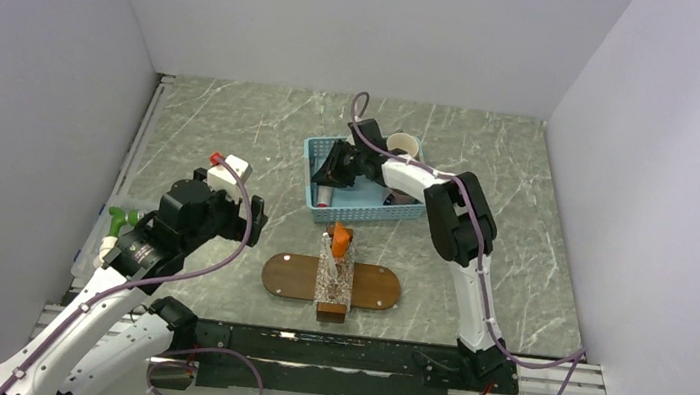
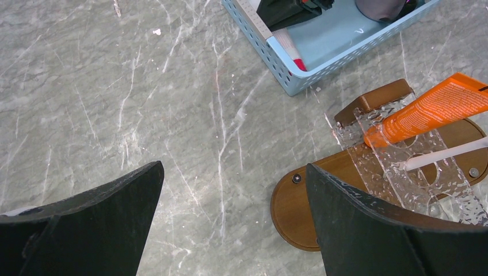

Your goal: Prepare toiletry sets of a toothbrush and toothpaste on the tray

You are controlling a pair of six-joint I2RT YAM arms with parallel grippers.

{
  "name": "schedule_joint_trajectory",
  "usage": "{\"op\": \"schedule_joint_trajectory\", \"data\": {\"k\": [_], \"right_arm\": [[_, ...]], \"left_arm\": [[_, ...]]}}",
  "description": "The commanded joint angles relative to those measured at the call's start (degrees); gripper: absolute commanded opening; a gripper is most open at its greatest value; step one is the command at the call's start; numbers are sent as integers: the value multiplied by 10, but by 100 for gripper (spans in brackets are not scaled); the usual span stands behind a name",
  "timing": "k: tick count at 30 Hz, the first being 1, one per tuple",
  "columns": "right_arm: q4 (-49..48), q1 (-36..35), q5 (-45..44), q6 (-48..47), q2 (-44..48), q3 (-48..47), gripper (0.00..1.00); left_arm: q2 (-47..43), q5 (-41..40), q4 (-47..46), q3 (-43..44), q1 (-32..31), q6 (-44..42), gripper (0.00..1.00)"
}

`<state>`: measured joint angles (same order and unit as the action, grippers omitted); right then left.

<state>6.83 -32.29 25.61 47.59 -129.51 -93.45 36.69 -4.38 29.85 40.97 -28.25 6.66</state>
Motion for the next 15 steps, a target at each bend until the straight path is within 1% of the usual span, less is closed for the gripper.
{"op": "schedule_joint_trajectory", "data": {"k": [1,4,10,15], "right_arm": [[40,-8,-36,-37,-14,-38,23],[62,-9,-53,-51,-15,-45,22],[111,-12,-126,-101,6,-56,22],[136,-21,-175,-140,16,-68,26]], "left_arm": [[0,-5,-13,15,2,-7,99],[2,-6,-13,15,2,-7,99],[3,-4,-14,15,2,-7,99],[4,-3,-15,16,3,-8,99]]}}
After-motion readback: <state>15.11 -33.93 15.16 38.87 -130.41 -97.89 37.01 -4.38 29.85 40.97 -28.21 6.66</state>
